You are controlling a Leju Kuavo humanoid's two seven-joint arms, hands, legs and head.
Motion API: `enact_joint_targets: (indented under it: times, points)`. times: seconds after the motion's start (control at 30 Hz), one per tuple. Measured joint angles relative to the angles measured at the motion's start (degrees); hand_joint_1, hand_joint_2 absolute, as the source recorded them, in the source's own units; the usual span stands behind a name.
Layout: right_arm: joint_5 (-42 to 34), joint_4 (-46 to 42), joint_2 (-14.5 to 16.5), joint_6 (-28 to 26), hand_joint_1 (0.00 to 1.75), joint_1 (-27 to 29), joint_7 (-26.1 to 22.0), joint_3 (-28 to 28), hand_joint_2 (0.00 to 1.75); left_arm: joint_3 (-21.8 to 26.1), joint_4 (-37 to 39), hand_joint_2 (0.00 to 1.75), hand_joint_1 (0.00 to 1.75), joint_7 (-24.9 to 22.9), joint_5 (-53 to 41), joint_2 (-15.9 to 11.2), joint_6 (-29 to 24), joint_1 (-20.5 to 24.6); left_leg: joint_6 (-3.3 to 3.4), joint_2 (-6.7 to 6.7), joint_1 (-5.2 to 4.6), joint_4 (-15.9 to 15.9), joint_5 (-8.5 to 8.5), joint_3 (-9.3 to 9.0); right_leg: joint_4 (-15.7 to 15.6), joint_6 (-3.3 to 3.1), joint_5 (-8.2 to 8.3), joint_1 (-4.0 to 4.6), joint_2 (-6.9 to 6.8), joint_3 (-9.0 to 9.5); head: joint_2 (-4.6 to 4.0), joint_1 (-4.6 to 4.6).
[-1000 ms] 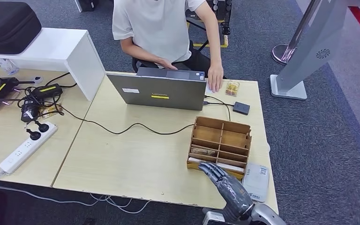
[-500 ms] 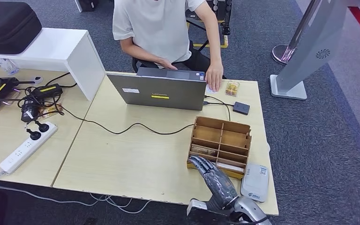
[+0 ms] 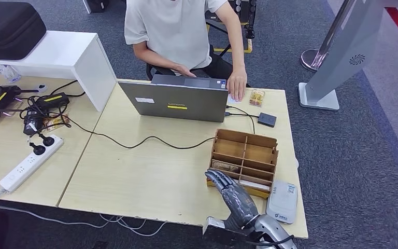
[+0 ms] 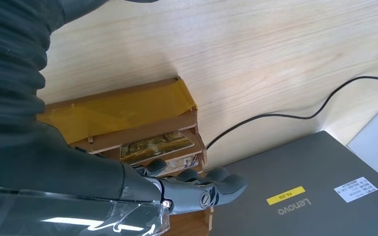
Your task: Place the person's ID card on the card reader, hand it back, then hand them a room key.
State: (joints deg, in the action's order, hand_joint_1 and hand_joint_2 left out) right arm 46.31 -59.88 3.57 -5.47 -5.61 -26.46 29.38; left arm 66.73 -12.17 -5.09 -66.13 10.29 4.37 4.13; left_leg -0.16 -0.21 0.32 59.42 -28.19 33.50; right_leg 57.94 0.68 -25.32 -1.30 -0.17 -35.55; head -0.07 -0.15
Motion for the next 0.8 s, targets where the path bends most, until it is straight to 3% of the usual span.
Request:
enact_joint_targets:
  times: [0.8]
  points:
    - [3.7, 2.0, 1.7, -3.0, 0.00, -1.2, 0.4, -6.7, 1.75, 0.0, 0.0, 1.75, 0.00, 0.4, -1.0, 0.1, 0.2, 0.0, 0.00, 0.00, 0.00, 0.0, 0.00, 0.00, 0.0, 0.00, 0.00, 0.00, 0.00, 0.00, 0.00, 0.00]
